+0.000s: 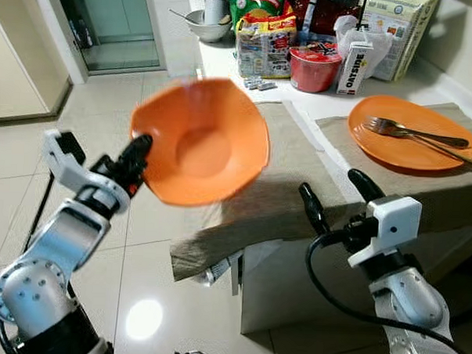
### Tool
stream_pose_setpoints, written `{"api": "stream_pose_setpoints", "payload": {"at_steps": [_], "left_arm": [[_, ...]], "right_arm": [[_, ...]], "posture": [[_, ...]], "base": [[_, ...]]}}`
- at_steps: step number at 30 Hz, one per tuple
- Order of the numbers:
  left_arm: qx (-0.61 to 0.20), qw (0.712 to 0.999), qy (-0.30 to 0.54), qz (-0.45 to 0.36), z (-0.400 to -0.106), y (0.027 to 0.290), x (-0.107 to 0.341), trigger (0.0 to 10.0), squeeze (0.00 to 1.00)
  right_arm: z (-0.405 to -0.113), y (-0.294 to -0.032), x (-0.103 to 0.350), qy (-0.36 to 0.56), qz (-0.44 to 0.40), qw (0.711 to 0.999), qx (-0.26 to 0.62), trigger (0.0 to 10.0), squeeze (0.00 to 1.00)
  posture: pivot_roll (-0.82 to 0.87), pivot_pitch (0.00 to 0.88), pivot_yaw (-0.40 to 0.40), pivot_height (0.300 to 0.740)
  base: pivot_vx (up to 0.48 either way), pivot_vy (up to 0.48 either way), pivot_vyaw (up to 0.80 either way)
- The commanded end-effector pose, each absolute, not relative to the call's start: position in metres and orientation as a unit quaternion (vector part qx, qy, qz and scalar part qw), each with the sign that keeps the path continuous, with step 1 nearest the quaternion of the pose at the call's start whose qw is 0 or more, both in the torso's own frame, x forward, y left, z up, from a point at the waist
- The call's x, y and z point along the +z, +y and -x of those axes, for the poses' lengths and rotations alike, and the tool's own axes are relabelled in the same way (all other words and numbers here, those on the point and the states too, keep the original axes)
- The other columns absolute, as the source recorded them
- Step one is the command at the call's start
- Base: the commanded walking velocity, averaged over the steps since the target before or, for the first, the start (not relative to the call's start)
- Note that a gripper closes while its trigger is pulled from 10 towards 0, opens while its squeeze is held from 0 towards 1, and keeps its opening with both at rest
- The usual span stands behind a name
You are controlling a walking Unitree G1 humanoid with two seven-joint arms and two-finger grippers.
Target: Setting the table
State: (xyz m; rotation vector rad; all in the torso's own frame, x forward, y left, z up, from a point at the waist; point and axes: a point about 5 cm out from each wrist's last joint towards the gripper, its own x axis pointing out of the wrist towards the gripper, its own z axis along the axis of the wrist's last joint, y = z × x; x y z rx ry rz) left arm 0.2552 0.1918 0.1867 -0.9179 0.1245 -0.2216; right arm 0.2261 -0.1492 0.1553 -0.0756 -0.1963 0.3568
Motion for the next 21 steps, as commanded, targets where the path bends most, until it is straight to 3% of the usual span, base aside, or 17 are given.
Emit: {"api": "stream_pose_setpoints", "payload": {"at_steps": [1, 21], "left_arm": [[-0.122, 0.891, 0.056, 0.433, -0.251, 0.186, 0.193, 0.0, 0.00], [-0.161, 0.895, 0.082, 0.407, -0.248, 0.171, 0.199, 0.0, 0.00]], "right_arm": [[-0.229, -0.145, 0.154, -0.093, 0.025, 0.977, 0.188, 10.0, 0.00], [-0.244, -0.123, 0.156, -0.033, -0.143, 0.958, 0.245, 10.0, 0.00]], "posture": [[-0.14, 0.000, 0.085, 0.740], [-0.13, 0.000, 0.099, 0.740]], "base": [[0.000, 0.000, 0.00], [0.000, 0.000, 0.00]]}}
